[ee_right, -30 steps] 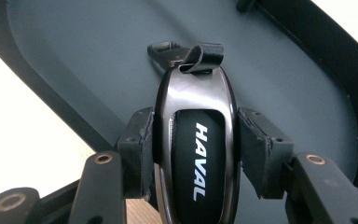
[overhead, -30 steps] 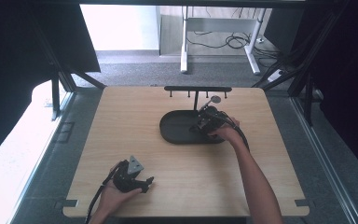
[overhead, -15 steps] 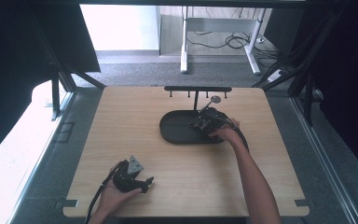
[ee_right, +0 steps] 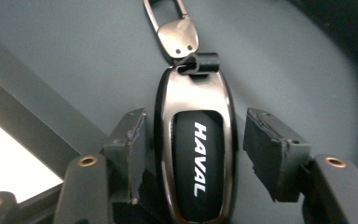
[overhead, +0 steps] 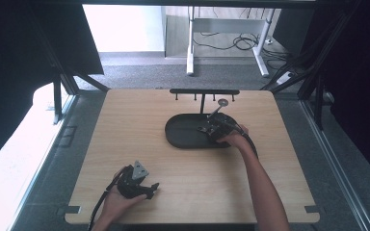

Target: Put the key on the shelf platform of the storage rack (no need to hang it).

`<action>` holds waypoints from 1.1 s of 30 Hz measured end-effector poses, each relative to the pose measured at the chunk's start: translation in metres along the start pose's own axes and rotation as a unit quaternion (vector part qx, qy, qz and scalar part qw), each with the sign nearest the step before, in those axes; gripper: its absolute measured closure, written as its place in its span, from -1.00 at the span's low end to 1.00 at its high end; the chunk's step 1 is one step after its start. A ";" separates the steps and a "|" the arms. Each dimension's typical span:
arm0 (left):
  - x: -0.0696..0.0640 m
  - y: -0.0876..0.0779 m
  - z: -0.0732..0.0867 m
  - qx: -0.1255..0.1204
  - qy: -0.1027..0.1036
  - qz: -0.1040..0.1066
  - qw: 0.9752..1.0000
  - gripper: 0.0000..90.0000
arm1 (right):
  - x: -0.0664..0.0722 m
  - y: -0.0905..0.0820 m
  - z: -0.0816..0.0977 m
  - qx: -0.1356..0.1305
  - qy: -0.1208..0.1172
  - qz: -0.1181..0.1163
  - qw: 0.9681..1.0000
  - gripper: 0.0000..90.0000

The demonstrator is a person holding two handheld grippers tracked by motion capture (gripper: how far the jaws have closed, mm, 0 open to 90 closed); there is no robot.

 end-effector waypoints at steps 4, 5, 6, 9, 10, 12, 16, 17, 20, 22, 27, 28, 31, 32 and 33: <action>0.000 0.000 0.000 -0.002 -0.001 -0.001 1.000 -0.55 | 0.002 -0.011 -0.003 -0.024 0.010 0.005 1.000 -0.21; 0.001 0.000 0.000 -0.002 -0.002 -0.001 1.000 -0.55 | 0.003 -0.015 -0.003 -0.029 0.009 0.005 1.000 -0.23; 0.001 -0.001 0.000 -0.001 -0.002 -0.002 1.000 -0.55 | 0.004 -0.018 -0.003 -0.034 0.007 0.004 0.999 -0.24; 0.001 0.000 0.000 -0.001 -0.002 -0.001 1.000 -0.55 | 0.009 -0.025 -0.003 -0.043 0.001 0.002 0.999 -0.25; 0.001 0.000 0.000 -0.001 -0.001 -0.002 1.000 -0.55 | 0.011 -0.028 -0.003 -0.049 -0.003 0.001 0.999 -0.25; 0.000 0.000 0.000 0.001 0.000 -0.001 1.000 -0.55 | 0.019 -0.036 0.000 -0.065 -0.007 -0.010 0.998 -0.25; 0.000 0.000 0.000 0.000 0.001 -0.002 1.000 -0.55 | 0.029 -0.041 0.008 -0.072 -0.011 -0.024 0.997 -0.27; 0.000 0.000 0.000 0.001 0.002 -0.001 1.000 -0.55 | 0.031 -0.043 0.011 -0.081 -0.015 -0.022 0.996 -0.25; 0.000 0.001 -0.001 -0.001 -0.001 -0.002 1.000 -0.55 | 0.038 -0.050 0.025 -0.093 -0.015 -0.030 0.995 -0.25; 0.000 0.001 -0.001 -0.002 -0.001 -0.002 1.000 -0.55 | 0.039 -0.052 0.028 -0.098 -0.017 -0.034 0.994 -0.25; -0.001 0.002 -0.001 0.000 -0.001 -0.002 1.000 -0.55 | 0.051 -0.061 0.058 -0.127 -0.016 -0.047 0.991 -0.24; -0.001 0.002 -0.001 0.000 -0.001 -0.002 1.000 -0.55 | 0.051 -0.061 0.058 -0.127 -0.016 -0.047 0.991 -0.24; 0.000 0.002 -0.001 0.000 -0.001 -0.002 1.000 -0.55 | 0.058 -0.063 0.079 -0.140 -0.013 -0.056 0.988 -0.23; 0.000 0.002 -0.001 0.000 -0.002 -0.003 1.000 -0.55 | 0.058 -0.063 0.079 -0.140 -0.013 -0.056 0.988 -0.23; 0.000 0.002 0.000 0.001 -0.002 -0.003 1.000 -0.55 | 0.061 -0.064 0.089 -0.145 -0.011 -0.061 0.987 -0.22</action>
Point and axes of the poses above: each handheld gripper's, and its own axes: y roughly forward along the jaws, z roughly out of its underside, x roughly to its left, the point moved 8 cm from there along y, roughly forward along the jaws, and after that the axes turned 7 degrees about -z, right-handed, at the moved point
